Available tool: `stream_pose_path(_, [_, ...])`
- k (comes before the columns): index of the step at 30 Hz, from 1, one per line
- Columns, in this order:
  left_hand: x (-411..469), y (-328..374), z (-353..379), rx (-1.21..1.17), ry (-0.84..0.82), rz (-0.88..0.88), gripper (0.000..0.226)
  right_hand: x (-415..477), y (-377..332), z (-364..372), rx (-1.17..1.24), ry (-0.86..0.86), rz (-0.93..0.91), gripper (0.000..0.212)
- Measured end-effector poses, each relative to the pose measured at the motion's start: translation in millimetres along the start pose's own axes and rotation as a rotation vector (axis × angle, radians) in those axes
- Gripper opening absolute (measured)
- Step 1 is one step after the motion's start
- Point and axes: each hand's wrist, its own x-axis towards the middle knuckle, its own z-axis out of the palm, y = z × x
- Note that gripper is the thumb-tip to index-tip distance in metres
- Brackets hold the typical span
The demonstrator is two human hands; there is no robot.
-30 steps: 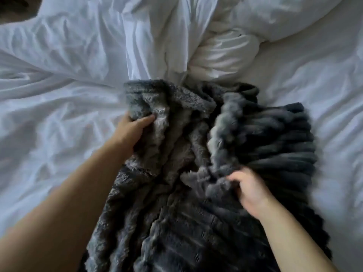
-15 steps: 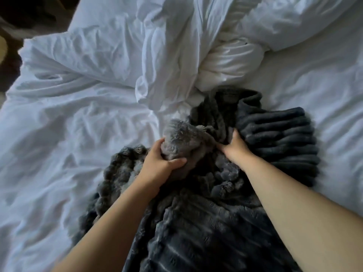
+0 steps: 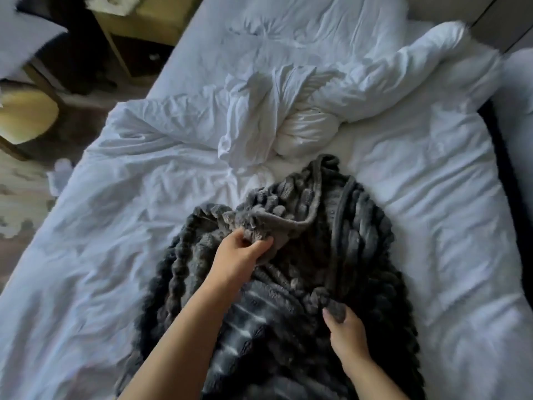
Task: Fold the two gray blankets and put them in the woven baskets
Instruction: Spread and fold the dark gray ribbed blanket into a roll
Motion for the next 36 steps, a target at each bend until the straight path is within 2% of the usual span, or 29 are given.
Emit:
stream_pose_path(1, [-14.2, 6.7, 1.4, 0.081, 0.031, 0.065, 0.019, -16.5, 1.4, -11.0, 0.082, -0.029, 0.009, 0.016])
stream_pose_path(3, [-42.8, 25.1, 3.3, 0.332, 0.097, 0.188, 0.015, -42.8, -5.9, -38.6, 0.133, -0.031, -0.088, 0.016])
stream_pose_path(6, [-83.3, 63.6, 6.3, 0.629, 0.239, 0.352, 0.025, -72.9, -45.8, -90.3, 0.034, 0.166, -0.449, 0.021])
stream_pose_path(8, [-108.2, 94.8, 8.8, 0.728, 0.301, 0.464, 0.036, -102.9, -85.6, -131.7, 0.047, 0.316, -0.726, 0.027])
stream_pose_path(10, [-133.8, 132.5, 9.9, 0.656, 0.299, 0.594, 0.035, -145.2, -122.4, -175.9, 0.193, 0.32, -0.903, 0.017])
stream_pose_path(12, [-163.4, 172.1, 9.2, 0.469, 0.266, 0.704, 0.024, -200.7, -148.1, -217.9, 0.338, 0.236, -1.069, 0.015])
stream_pose_path(14, [-199.0, 209.4, 9.5, 0.279, 0.235, 0.818, 0.02, -260.6, -161.1, -251.6, 0.42, 0.21, -1.351, 0.013])
stream_pose_path(16, [-237.2, 237.8, 10.8, 0.137, 0.174, 0.908, 0.022, -306.0, -168.3, -271.7, 0.489, 0.127, -1.585, 0.007])
stream_pose_path(17, [-254.6, 247.4, 11.8, 0.081, 0.129, 0.934, 0.024, -319.2, -171.2, -276.4, 0.513, 0.056, -1.62, 0.009])
stream_pose_path(19, [-280.9, 256.6, 13.1, 0.039, 0.067, 0.942, 0.026, -330.8, -177.3, -277.7, 0.469, -0.024, -1.502, 0.009])
stream_pose_path(22, [-303.7, 248.5, 13.3, 0.013, 0.024, 0.887, 0.027, -339.0, -174.8, -272.5, 0.247, 0.157, -1.251, 0.018])
stream_pose_path(23, [-308.5, 243.7, 12.8, -0.013, 0.018, 0.865, 0.029, -343.8, -169.0, -272.1, 0.283, 0.156, -1.252, 0.024])
stream_pose_path(24, [-312.9, 239.2, 11.5, -0.03, 0.017, 0.845, 0.032, -349.5, -163.4, -273.7, 0.37, 0.086, -1.296, 0.027])
stream_pose_path(25, [-317.4, 235.5, 10.6, -0.045, 0.01, 0.823, 0.033, -355.8, -157.8, -276.6, 0.465, -0.056, -1.358, 0.025])
stream_pose_path(26, [-321.1, 232.5, 9.7, -0.069, -0.003, 0.795, 0.033, -365.9, -151.3, -281.3, 0.506, -0.272, -1.451, 0.02])
stream_pose_path(28, [-325.8, 228.0, 7.4, -0.107, -0.034, 0.739, 0.03, -387.4, -142.7, -290.3, 0.469, -0.725, -1.637, 0.005])
stream_pose_path(29, [-327.8, 226.2, 7.0, -0.097, -0.059, 0.724, 0.029, -394.3, -141.1, -292.8, 0.426, -0.849, -1.674, 0.007])
stream_pose_path(30, [-329.3, 224.8, 7.9, -0.079, -0.1, 0.717, 0.027, -395.5, -141.3, -292.0, 0.414, -0.863, -1.645, 0.013])
stream_pose_path(31, [-330.7, 222.9, 10.0, -0.065, -0.142, 0.715, 0.023, -394.3, -142.1, -287.8, 0.432, -0.765, -1.581, 0.016])
stream_pose_path(34, [-334.7, 216.2, 18.6, -0.041, -0.216, 0.727, 0.014, -371.6, -149.2, -268.1, 0.536, -0.098, -1.296, 0.012])
stream_pose_path(36, [-337.2, 213.1, 22.6, -0.016, -0.219, 0.712, 0.017, -363.5, -149.6, -260.5, 0.689, 0.032, -1.12, 0.017])
